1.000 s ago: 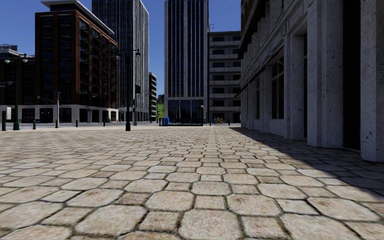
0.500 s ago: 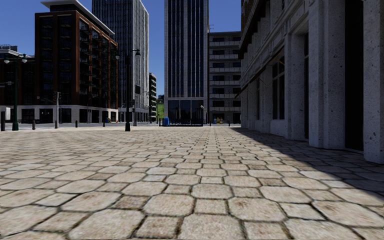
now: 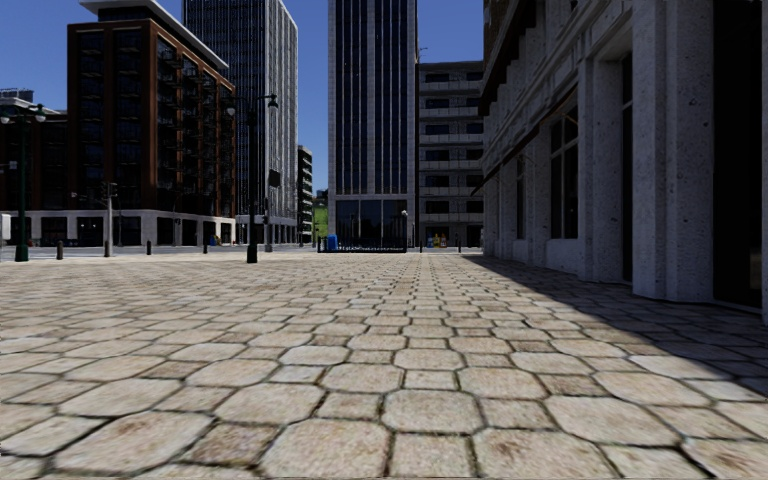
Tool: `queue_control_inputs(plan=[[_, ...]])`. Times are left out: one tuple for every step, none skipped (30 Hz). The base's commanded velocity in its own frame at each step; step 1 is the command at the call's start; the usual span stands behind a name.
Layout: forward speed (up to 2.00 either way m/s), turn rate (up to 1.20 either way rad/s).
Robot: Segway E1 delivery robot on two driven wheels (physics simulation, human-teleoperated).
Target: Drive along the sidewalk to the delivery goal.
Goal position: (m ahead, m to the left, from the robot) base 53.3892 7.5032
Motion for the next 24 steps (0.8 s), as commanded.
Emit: queue_control_inputs(plan=[[0.75,0.00],[0.75,0.00],[0.75,0.00],[0.75,0.00],[0.75,0.00],[0.75,0.00],[0.75,0.00],[0.75,0.00],[0.75,0.00],[0.75,0.00],[0.75,0.00],[0.75,0.00],[0.75,0.00],[0.75,0.00],[0.75,0.00],[0.75,0.00],[0.75,0.00],[0.75,0.00],[0.75,0.00],[0.75,0.00],[0.75,0.00],[0.75,0.00],[0.75,0.00],[0.75,0.00]])
